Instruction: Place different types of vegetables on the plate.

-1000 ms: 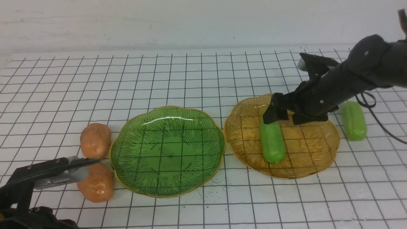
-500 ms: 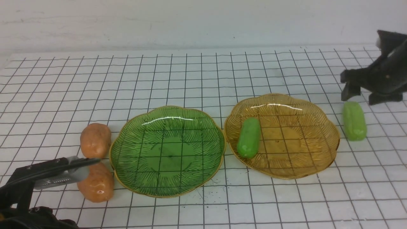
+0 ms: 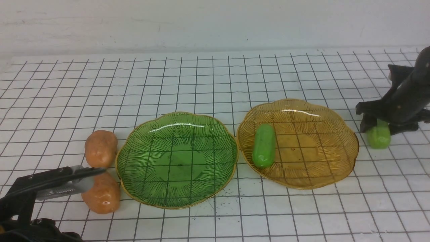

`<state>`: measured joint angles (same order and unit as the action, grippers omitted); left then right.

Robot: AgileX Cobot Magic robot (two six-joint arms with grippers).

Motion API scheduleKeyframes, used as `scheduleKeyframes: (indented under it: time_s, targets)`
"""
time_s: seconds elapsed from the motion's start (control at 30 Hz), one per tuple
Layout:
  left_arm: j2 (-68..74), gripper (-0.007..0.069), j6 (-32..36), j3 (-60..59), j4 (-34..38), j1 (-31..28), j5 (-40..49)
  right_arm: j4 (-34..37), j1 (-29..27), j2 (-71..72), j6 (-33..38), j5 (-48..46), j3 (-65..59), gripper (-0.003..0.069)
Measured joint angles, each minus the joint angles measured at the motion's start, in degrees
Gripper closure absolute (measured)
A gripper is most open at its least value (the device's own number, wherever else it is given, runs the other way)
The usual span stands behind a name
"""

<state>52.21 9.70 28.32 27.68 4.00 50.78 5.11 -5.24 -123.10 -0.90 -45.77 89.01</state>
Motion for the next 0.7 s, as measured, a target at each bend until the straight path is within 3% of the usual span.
scheduleKeyframes:
  time_s: [0.13, 0.43, 0.57, 0.7]
  targets:
    - [0.0, 0.0631, -0.13, 0.0, -0.07, 0.0, 0.0, -0.29, 0.0, -0.05, 0.0, -0.45, 0.04, 0.0256]
    - [0.0, 0.063, -0.58, 0.0, -0.14, 0.0, -1.87, 1.46, -0.19, 7.68, 0.22, -8.75, 1.5, 0.0259]
    - [0.0, 0.0622, -0.58, 0.0, -0.14, 0.0, -3.65, 12.55, 0.98, 11.51, 4.42, -15.64, 1.87, 0.0259]
    - [0.0, 0.0603, -0.09, 0.0, -0.14, 0.0, -5.6, 17.74, 5.35, 10.6, 12.42, -17.87, 1.89, 0.0259]
